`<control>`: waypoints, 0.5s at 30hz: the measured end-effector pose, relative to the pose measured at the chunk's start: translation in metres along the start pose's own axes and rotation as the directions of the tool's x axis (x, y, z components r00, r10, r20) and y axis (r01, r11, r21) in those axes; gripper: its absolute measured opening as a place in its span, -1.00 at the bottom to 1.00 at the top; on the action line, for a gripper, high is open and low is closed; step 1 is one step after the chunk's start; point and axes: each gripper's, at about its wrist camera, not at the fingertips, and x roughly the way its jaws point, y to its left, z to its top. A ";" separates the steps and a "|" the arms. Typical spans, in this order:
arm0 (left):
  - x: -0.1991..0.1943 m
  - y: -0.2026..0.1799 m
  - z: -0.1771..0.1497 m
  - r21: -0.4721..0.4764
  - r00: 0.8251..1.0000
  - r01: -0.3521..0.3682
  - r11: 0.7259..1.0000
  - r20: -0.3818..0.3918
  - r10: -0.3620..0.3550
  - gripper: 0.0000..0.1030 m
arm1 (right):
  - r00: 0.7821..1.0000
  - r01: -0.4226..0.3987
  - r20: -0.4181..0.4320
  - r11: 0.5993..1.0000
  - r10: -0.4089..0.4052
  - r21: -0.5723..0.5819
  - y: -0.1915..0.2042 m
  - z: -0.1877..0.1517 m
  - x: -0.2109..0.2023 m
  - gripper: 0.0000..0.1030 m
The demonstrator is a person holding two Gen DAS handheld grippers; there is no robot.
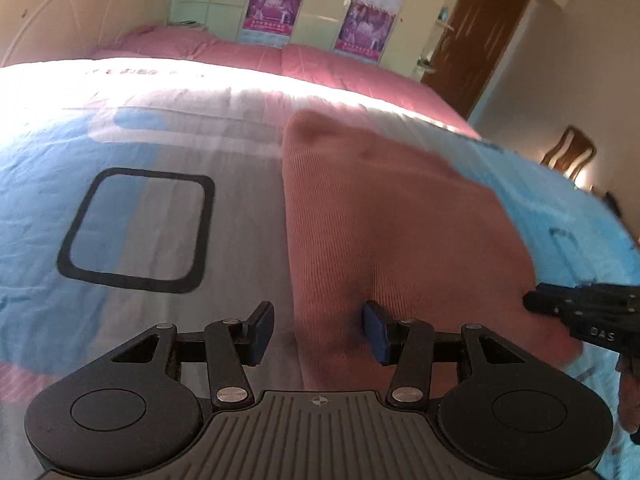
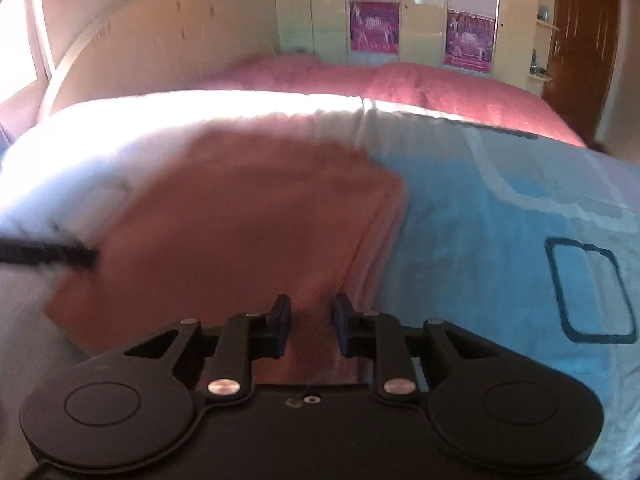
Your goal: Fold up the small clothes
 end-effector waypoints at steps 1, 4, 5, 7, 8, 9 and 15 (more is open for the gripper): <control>0.001 0.002 0.000 -0.011 1.000 -0.005 1.000 -0.001 0.005 0.00 | 1.000 0.025 -0.004 1.000 -0.025 -0.003 -0.001 -0.002 0.004 -0.46; -0.014 -0.002 0.001 -0.005 1.000 -0.024 1.000 0.013 0.024 0.00 | 1.000 0.018 -0.009 0.999 -0.017 0.048 -0.008 0.001 0.001 -0.50; -0.020 -0.003 -0.002 -0.007 1.000 -0.022 1.000 0.017 0.022 0.00 | 1.000 0.016 0.008 0.998 -0.017 0.054 -0.007 0.003 -0.009 -0.52; -0.027 -0.005 -0.013 -0.006 1.000 -0.028 1.000 -0.006 0.028 0.00 | 0.999 -0.015 0.035 0.997 0.012 0.069 -0.008 0.001 -0.024 -0.46; -0.027 -0.004 -0.020 -0.007 0.999 -0.039 0.999 -0.025 0.039 0.00 | 0.999 -0.036 0.029 0.997 0.034 0.070 -0.007 -0.002 -0.028 -0.51; -0.023 0.000 -0.029 -0.025 0.997 -0.047 0.999 -0.054 0.045 0.00 | 0.999 -0.042 0.007 0.998 0.042 0.052 -0.005 -0.007 -0.028 -0.50; -0.041 -0.008 -0.019 -0.027 0.998 -0.061 0.998 0.026 0.062 0.20 | 0.999 -0.048 0.005 0.993 0.048 0.112 -0.022 -0.015 -0.034 0.06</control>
